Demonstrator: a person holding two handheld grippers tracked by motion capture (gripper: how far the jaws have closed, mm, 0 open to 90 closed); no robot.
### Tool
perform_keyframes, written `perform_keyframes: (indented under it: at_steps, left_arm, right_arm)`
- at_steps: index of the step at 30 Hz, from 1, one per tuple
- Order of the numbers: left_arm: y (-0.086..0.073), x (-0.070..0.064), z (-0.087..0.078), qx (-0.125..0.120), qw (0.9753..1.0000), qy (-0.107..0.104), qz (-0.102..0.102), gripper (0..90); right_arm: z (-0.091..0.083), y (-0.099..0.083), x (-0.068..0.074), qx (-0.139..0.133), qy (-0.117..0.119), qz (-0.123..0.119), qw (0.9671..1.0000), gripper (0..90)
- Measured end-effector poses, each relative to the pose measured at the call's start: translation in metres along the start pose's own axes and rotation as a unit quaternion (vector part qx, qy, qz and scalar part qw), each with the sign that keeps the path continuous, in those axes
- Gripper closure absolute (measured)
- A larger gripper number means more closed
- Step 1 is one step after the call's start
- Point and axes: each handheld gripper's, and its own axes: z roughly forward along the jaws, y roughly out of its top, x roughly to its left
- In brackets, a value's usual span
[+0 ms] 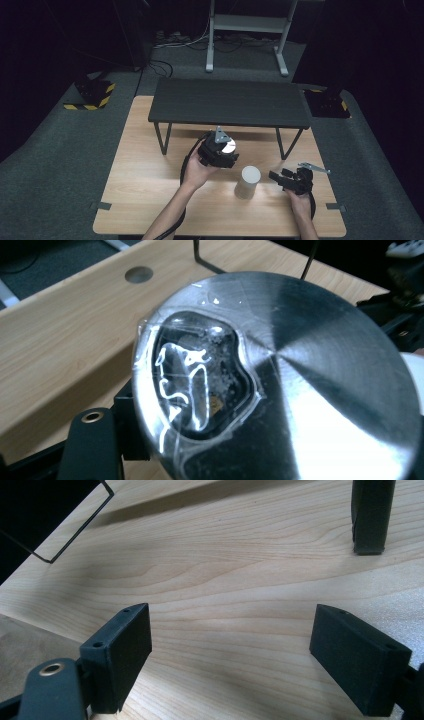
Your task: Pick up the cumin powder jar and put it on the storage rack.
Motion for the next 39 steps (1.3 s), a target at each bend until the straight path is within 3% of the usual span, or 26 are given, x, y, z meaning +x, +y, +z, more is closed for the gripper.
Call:
perform_keyframes:
  at_steps: [10, 17, 27, 36, 38, 39]
  left_arm:
    - [0.022, 0.002, -0.017, -0.006, 0.9998, -0.002, 0.019, 31.0]
    - [0.038, 0.008, -0.028, -0.008, 0.9997, -0.014, 0.019, 31.0]
    - [0.066, 0.012, -0.045, -0.014, 0.9994, -0.003, 0.033, 31.0]
    - [0.079, 0.019, -0.050, -0.033, 0.9992, 0.001, 0.023, 31.0]
    - [0.083, 0.021, -0.050, -0.025, 0.9992, 0.002, 0.030, 31.0]
    - [0.082, 0.021, -0.048, -0.034, 0.9992, 0.003, 0.019, 31.0]
  right_arm:
    - [0.000, 0.000, 0.000, 0.000, 0.000, 0.000, 1.0000, 16.4]
    - [0.000, 0.000, -0.001, 0.000, 0.001, 0.000, 1.0000, 16.4]
    - [0.000, 0.000, -0.001, -0.001, 0.002, 0.001, 1.0000, 16.3]
    - [0.000, 0.000, -0.001, -0.001, 0.002, 0.001, 1.0000, 16.2]
    - [0.000, 0.000, -0.001, -0.001, 0.002, 0.001, 1.0000, 16.2]
    - [0.000, 0.000, -0.001, -0.001, 0.002, 0.001, 1.0000, 16.2]
